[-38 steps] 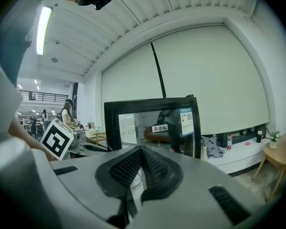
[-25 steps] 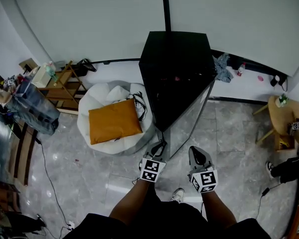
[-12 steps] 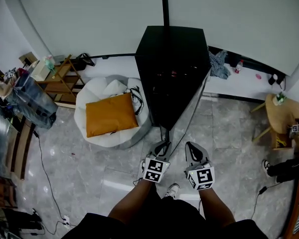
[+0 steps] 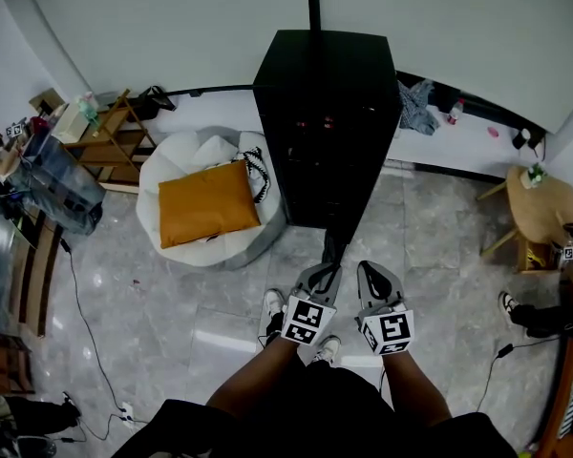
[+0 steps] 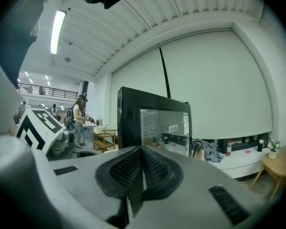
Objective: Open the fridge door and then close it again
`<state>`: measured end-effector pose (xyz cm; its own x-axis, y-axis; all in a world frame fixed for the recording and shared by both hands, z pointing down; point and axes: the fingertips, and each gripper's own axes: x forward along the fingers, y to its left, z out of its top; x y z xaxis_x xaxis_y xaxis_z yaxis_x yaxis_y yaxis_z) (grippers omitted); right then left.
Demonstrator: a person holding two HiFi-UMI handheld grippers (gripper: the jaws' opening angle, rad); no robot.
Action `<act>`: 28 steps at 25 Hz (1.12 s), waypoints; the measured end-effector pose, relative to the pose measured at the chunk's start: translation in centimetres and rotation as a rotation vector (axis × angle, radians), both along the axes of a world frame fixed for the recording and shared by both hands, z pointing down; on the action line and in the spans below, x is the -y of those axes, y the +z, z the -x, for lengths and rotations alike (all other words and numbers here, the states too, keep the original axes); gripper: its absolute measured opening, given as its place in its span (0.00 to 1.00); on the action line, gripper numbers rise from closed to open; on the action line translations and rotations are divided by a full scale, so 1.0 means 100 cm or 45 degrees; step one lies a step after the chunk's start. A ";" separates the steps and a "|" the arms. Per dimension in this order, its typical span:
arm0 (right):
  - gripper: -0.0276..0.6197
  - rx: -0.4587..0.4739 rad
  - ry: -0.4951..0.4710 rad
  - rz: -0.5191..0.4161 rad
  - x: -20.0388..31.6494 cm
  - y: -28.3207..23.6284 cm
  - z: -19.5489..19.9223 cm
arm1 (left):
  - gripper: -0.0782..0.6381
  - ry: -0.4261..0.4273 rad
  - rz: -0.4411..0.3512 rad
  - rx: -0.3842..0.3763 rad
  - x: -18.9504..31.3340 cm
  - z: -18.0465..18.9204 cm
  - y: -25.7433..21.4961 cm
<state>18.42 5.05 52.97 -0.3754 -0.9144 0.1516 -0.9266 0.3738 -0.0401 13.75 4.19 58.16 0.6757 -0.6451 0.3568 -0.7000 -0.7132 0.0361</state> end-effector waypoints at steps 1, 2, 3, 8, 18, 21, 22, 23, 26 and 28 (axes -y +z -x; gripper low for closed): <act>0.06 0.005 0.003 -0.003 0.001 -0.001 -0.001 | 0.16 0.010 -0.010 0.008 0.000 -0.001 -0.001; 0.06 0.011 0.008 -0.005 0.000 -0.001 -0.002 | 0.15 0.019 -0.017 0.015 -0.002 -0.003 -0.001; 0.06 0.014 0.013 -0.007 -0.001 0.000 -0.004 | 0.15 0.026 -0.020 0.015 -0.005 -0.004 -0.001; 0.06 0.017 0.019 -0.011 -0.006 0.001 -0.008 | 0.14 0.023 -0.038 -0.009 -0.013 0.001 -0.010; 0.06 0.031 -0.042 0.004 -0.006 0.004 0.011 | 0.14 -0.088 -0.044 -0.024 -0.003 0.042 -0.025; 0.06 0.020 -0.055 -0.002 0.000 0.002 0.017 | 0.14 -0.109 -0.060 -0.020 0.004 0.051 -0.027; 0.06 0.018 -0.055 -0.003 0.002 0.002 0.018 | 0.14 -0.113 -0.063 -0.017 0.006 0.054 -0.027; 0.06 0.017 -0.055 -0.004 0.004 0.002 0.020 | 0.14 -0.116 -0.064 -0.014 0.008 0.056 -0.026; 0.06 0.014 -0.061 -0.002 0.007 0.002 0.026 | 0.14 -0.126 -0.055 -0.011 0.012 0.062 -0.023; 0.06 0.014 -0.069 0.000 0.008 0.002 0.029 | 0.14 -0.132 -0.054 -0.007 0.014 0.064 -0.023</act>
